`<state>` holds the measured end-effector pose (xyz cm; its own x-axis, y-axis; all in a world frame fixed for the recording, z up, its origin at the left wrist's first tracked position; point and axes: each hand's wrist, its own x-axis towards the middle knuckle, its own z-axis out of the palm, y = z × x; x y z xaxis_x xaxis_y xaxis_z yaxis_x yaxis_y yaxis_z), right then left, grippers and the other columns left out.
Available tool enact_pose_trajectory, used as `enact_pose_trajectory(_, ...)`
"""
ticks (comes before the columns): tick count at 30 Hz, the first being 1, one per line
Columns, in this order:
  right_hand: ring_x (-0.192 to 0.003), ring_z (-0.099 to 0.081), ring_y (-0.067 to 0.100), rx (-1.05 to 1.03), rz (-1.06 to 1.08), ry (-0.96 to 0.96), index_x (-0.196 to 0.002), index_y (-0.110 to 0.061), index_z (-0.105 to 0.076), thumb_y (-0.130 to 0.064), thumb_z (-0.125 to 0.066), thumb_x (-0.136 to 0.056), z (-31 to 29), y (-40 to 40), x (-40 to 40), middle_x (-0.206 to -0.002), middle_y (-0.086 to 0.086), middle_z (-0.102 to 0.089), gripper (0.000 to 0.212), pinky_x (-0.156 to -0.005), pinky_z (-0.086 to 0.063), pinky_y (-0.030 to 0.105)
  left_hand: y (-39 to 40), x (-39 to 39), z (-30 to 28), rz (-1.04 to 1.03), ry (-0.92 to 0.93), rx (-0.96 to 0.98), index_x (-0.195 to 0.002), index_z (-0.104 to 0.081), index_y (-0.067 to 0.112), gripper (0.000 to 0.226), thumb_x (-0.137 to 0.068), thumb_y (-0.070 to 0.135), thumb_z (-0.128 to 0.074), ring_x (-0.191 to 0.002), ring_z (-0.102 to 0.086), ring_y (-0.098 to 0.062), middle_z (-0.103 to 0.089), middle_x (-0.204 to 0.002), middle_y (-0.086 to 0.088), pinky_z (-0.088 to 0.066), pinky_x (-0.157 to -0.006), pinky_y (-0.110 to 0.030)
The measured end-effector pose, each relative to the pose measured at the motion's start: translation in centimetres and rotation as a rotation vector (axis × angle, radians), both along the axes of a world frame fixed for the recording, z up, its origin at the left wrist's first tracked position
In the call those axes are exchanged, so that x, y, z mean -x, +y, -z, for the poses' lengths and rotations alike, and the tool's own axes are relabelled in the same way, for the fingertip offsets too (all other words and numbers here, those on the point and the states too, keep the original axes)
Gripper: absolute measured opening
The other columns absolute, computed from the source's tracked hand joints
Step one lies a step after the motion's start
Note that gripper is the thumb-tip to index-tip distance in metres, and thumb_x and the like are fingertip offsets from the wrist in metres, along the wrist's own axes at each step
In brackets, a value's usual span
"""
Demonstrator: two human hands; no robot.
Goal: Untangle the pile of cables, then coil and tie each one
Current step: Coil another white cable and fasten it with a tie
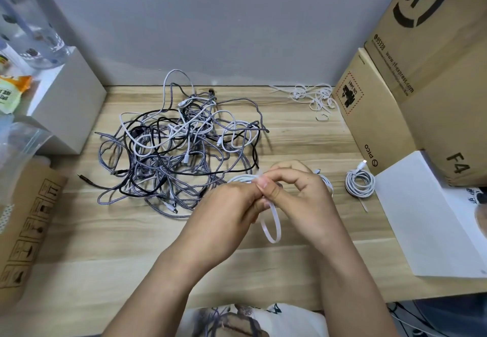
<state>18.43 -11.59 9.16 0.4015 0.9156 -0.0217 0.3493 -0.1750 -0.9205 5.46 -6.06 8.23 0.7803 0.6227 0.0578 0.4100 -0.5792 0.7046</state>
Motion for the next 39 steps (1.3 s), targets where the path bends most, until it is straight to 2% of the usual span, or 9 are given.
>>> enact_pose_trajectory(3, -0.075, -0.056, -0.002, -0.103, -0.028, 0.190, -0.062, -0.026, -0.065, -0.017, -0.073, -0.077, 0.4, 0.1, -0.1, -0.072, -0.020, -0.061, 0.019, -0.075, -0.045, 0.017, -0.2, -0.2, 0.1, -0.003, -0.023, 0.035, -0.088, -0.043, 0.034, 0.006, -0.086, 0.039, -0.041, -0.062, -0.045, -0.010, -0.045, -0.057, 0.013, -0.041, -0.058, -0.034)
enact_pose_trajectory(6, -0.071, -0.058, 0.002, -0.096, 0.027, 0.240, -0.060, -0.021, -0.060, -0.020, -0.067, -0.074, 0.7, 0.1, 0.1, -0.069, -0.016, -0.064, 0.015, -0.068, -0.050, 0.028, -0.3, -0.3, 0.3, 0.010, -0.032, 0.070, -0.074, -0.045, 0.040, 0.012, -0.086, 0.039, -0.043, -0.059, -0.043, -0.004, -0.049, -0.058, 0.019, -0.035, -0.057, -0.028)
enact_pose_trajectory(10, -0.074, -0.062, 0.002, -0.292, 0.170, 0.402, -0.065, -0.020, -0.061, -0.019, -0.062, -0.080, -1.0, 0.6, -1.0, -0.068, -0.012, -0.068, 0.015, -0.073, -0.046, 0.014, -1.2, -0.6, 1.2, 0.058, 0.030, 0.037, -0.073, -0.038, 0.041, 0.019, -0.090, 0.037, -0.047, -0.065, -0.046, -0.013, -0.041, -0.054, 0.015, -0.040, -0.058, -0.032)
enact_pose_trajectory(13, -0.072, -0.063, 0.007, -0.416, 0.222, 0.566, -0.069, -0.017, -0.059, -0.026, -0.056, -0.078, -1.8, 1.2, -1.2, -0.065, -0.006, -0.068, 0.013, -0.076, -0.046, 0.018, -1.0, -0.8, 1.0, 0.037, 0.019, 0.033, -0.071, -0.038, 0.038, 0.018, -0.088, 0.041, -0.042, -0.064, -0.044, -0.012, -0.041, -0.055, 0.014, -0.040, -0.060, -0.034)
enact_pose_trajectory(21, -0.045, -0.052, -0.001, 0.007, 0.006, 0.532, -0.080, -0.013, -0.064, -0.009, -0.054, -0.091, -0.7, 1.1, 0.1, -0.054, -0.008, -0.061, 0.016, -0.039, -0.038, 0.011, -1.0, -1.0, 0.3, -0.112, -0.021, 0.054, -0.065, -0.037, 0.030, 0.033, -0.094, 0.026, -0.053, -0.071, -0.051, -0.024, -0.045, -0.062, 0.008, -0.038, -0.062, -0.039)
enact_pose_trajectory(26, -0.045, -0.053, 0.001, -0.141, 0.079, 0.539, -0.070, -0.010, -0.059, -0.001, -0.052, -0.089, -0.7, 0.8, 0.6, -0.051, -0.004, -0.062, 0.023, -0.042, -0.040, 0.011, -0.9, -1.1, 1.1, -0.161, -0.053, 0.064, -0.066, -0.046, 0.025, 0.029, -0.094, 0.028, -0.052, -0.068, -0.047, -0.023, -0.041, -0.054, 0.008, -0.031, -0.057, -0.036)
enact_pose_trajectory(29, -0.049, -0.054, 0.004, -0.285, 0.076, 0.554, -0.068, -0.010, -0.059, -0.007, -0.061, -0.085, -0.7, 0.6, 1.1, -0.050, -0.005, -0.059, 0.017, -0.050, -0.044, 0.014, -0.7, -1.4, 1.9, -0.225, -0.133, 0.156, -0.081, -0.061, 0.026, 0.022, -0.092, 0.039, -0.046, -0.077, -0.060, -0.027, -0.062, -0.068, 0.002, -0.045, -0.061, -0.038)
enact_pose_trajectory(34, -0.052, -0.054, 0.011, -0.403, -0.009, 0.722, -0.064, -0.018, -0.067, -0.018, -0.069, -0.076, -0.7, 0.0, 1.7, -0.050, -0.005, -0.053, 0.012, -0.061, -0.047, 0.018, -0.4, -2.0, 1.6, -0.284, -0.311, 0.389, -0.061, -0.056, 0.047, 0.034, -0.085, 0.025, -0.045, -0.059, -0.040, -0.006, -0.048, -0.054, 0.016, -0.043, -0.065, -0.033)
enact_pose_trajectory(39, -0.046, -0.046, 0.007, -0.483, -0.047, 1.018, -0.063, -0.021, -0.066, -0.027, -0.063, -0.071, -0.7, 0.3, 1.7, -0.052, -0.006, -0.050, 0.010, -0.062, -0.046, 0.016, -0.9, -2.3, 1.4, -0.218, -0.395, 0.767, -0.052, -0.050, 0.025, 0.043, -0.094, 0.017, -0.048, -0.044, -0.026, -0.001, -0.037, -0.044, 0.013, -0.024, -0.045, -0.018)
